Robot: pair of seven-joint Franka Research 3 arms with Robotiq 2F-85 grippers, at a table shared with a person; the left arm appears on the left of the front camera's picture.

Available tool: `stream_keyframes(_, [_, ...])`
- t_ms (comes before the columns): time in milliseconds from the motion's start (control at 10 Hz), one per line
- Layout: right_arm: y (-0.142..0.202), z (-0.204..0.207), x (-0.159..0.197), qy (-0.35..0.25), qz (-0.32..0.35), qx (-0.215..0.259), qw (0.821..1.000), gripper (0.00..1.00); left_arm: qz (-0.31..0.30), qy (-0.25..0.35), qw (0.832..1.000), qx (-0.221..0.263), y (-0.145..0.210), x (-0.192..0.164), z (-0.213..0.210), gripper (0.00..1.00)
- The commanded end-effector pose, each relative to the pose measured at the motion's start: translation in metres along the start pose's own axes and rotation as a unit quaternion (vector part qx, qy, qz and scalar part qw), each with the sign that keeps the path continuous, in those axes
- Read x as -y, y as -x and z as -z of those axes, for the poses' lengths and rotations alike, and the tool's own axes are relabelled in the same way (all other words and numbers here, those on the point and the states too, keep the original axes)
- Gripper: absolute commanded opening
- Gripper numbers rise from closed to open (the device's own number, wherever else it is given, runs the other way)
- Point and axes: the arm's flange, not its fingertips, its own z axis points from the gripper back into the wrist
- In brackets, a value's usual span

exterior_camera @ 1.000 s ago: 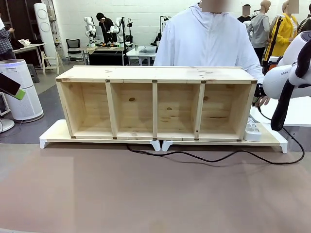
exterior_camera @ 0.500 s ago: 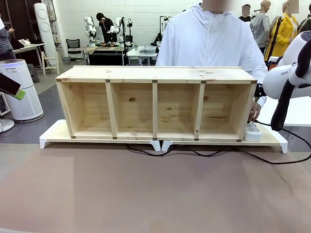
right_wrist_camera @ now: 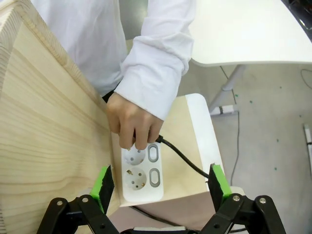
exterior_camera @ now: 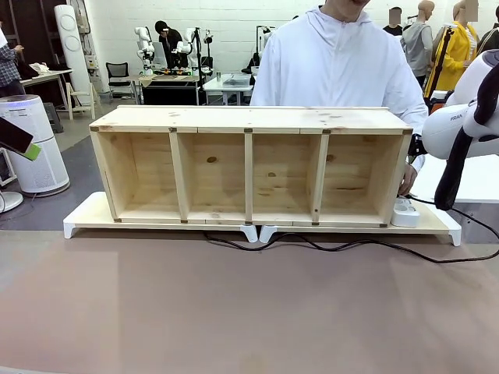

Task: Perform cable management.
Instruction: Release the Power Cable when the human grasps it.

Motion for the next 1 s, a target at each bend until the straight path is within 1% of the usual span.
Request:
stream_keyframes(0, [0.0005,-0.0002,-0.0015,0.0,-0.001,-0.004,1.0,1.0,0.0,-0.002,1.0,0.005,-0.0019,-0.0004,0.0009,1.0])
stream_keyframes(900, [0.0005,-0.0002,-0.0015,0.0,-0.001,-0.004,1.0,1.0,0.0,-0.002,1.0,0.005,-0.0019,-0.0004,0.0009,1.0])
